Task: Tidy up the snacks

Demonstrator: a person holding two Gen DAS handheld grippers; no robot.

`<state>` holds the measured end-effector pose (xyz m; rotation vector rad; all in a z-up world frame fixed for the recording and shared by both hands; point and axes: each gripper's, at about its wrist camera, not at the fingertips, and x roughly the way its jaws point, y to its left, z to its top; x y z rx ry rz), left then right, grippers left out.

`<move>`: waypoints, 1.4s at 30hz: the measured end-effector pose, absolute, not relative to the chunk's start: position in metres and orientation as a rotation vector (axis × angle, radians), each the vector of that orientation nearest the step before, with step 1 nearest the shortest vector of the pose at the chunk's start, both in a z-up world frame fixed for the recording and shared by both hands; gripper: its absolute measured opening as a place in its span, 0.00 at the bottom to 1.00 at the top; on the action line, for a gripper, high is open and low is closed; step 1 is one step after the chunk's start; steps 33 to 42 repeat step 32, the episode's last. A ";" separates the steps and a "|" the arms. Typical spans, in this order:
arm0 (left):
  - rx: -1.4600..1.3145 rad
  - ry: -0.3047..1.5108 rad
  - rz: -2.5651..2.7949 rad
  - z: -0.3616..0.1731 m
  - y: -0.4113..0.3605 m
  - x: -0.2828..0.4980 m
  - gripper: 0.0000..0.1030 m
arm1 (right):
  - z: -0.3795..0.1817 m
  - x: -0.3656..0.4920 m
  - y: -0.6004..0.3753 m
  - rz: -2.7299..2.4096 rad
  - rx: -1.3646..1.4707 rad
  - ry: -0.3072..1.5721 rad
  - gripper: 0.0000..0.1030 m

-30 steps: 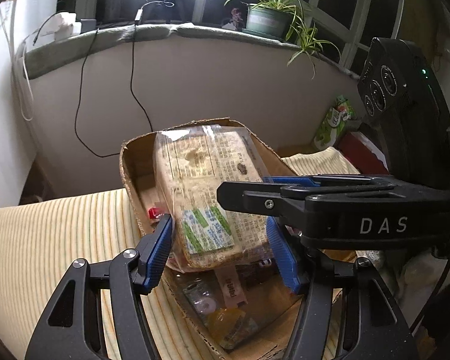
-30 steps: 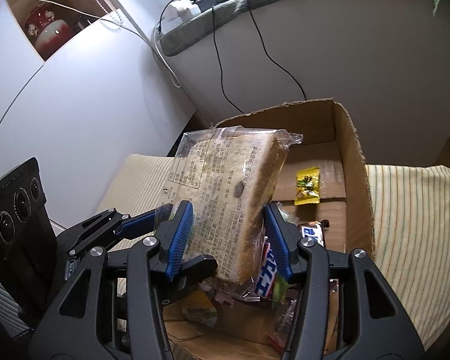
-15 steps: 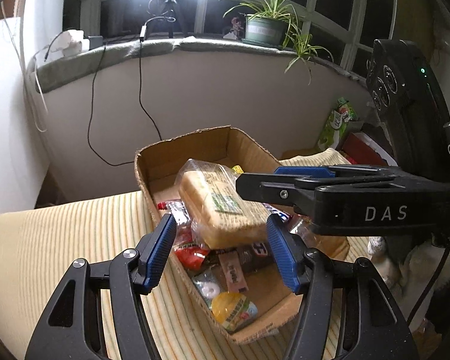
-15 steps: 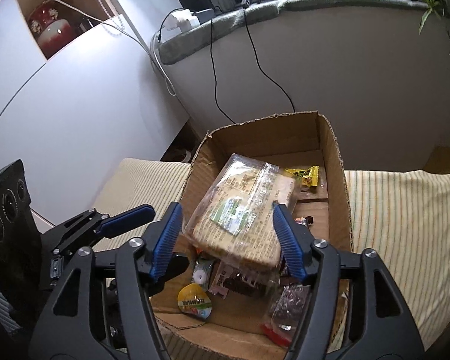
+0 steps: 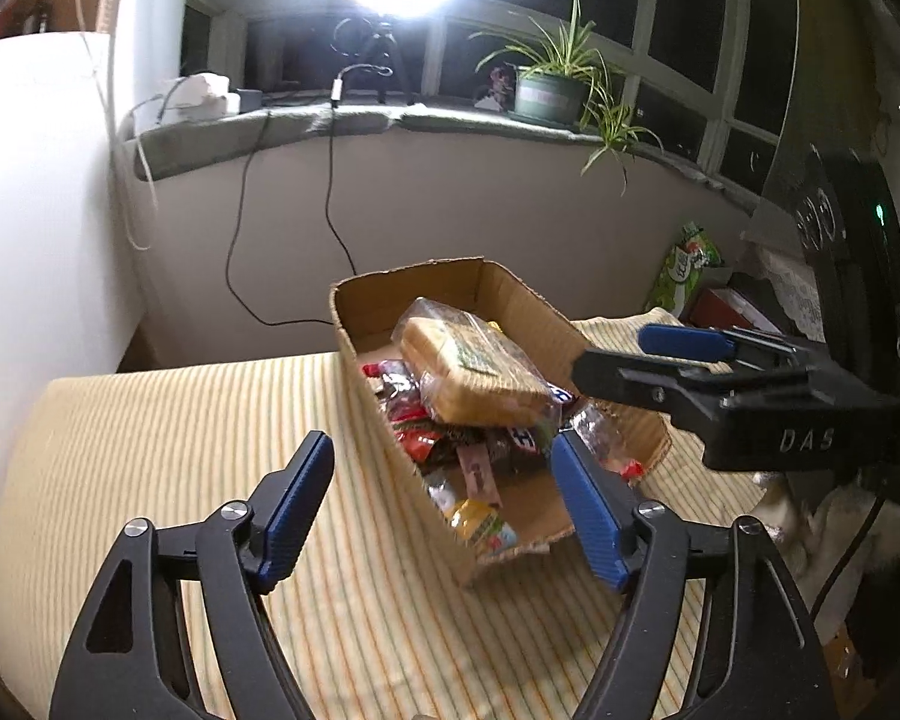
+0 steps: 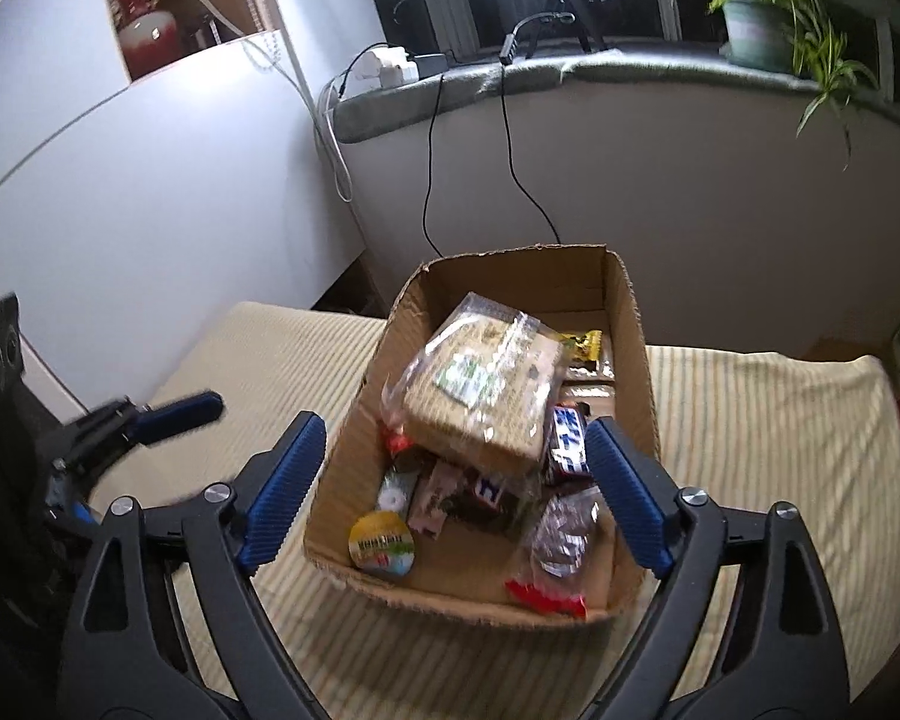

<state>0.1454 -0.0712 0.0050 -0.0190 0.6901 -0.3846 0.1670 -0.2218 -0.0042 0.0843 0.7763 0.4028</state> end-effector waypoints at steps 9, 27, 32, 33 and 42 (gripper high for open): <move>-0.017 0.664 -0.313 0.005 -0.066 0.116 0.78 | -0.010 0.128 -0.235 0.328 0.061 0.753 0.89; -0.047 0.661 -0.271 0.000 -0.058 0.100 0.79 | -0.023 0.101 -0.240 0.266 0.011 0.764 0.89; -0.043 0.642 -0.259 0.000 -0.055 0.095 0.79 | -0.026 0.100 -0.241 0.258 0.004 0.774 0.89; -0.043 0.642 -0.259 0.000 -0.055 0.095 0.79 | -0.026 0.100 -0.241 0.258 0.004 0.774 0.89; -0.043 0.642 -0.259 0.000 -0.055 0.095 0.79 | -0.026 0.100 -0.241 0.258 0.004 0.774 0.89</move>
